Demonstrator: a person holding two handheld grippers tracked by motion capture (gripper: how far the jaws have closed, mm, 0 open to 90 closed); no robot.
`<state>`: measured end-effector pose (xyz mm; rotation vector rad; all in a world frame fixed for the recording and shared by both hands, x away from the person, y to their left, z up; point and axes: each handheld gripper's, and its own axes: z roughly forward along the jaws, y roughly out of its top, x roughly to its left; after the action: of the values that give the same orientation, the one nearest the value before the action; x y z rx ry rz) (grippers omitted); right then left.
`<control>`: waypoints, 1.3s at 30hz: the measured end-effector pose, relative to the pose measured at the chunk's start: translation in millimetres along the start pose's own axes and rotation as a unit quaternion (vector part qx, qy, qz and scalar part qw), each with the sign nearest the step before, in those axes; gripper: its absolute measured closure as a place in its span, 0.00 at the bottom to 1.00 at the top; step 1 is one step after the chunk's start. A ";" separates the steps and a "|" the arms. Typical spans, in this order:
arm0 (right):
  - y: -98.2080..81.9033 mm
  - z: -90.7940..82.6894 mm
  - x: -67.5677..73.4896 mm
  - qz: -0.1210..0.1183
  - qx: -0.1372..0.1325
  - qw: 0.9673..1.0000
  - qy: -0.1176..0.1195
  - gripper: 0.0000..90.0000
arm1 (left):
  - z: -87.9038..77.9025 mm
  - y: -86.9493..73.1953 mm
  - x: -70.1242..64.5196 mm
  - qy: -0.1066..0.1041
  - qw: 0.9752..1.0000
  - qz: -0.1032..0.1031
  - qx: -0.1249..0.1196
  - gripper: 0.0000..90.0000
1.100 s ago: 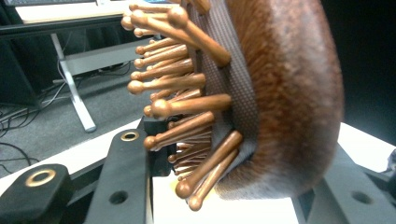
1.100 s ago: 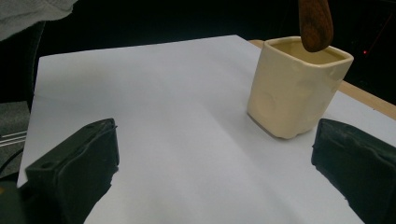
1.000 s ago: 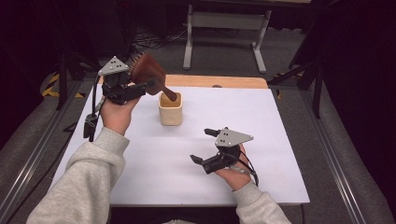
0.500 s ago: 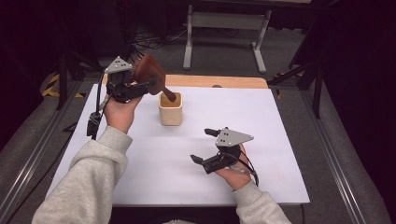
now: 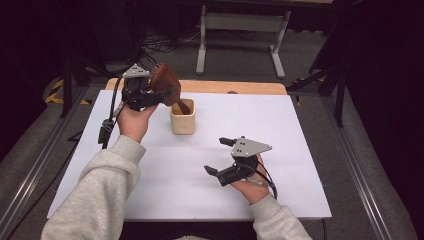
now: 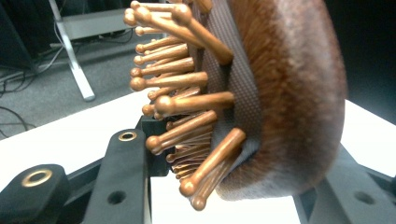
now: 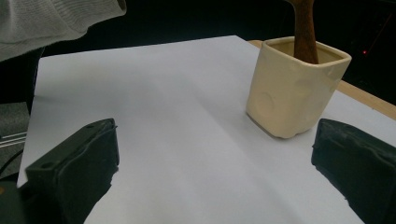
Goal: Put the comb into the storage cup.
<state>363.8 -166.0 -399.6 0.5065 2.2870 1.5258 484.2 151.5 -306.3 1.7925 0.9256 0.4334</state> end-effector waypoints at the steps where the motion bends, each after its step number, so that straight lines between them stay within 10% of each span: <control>1: 0.0 -0.1 0.0 0.000 0.000 1.000 0.000 0.02 | 1.6 -0.6 0.8 0.000 1.000 -0.001 0.003 0.62; 39: -0.4 0.4 -0.2 0.002 0.001 1.000 0.005 0.02 | 31.0 -21.0 11.0 -0.014 0.998 -0.036 0.059 0.54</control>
<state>364.1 -165.9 -400.1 0.5064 2.2969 1.5305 503.7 144.2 -339.4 1.8599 1.0105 0.3132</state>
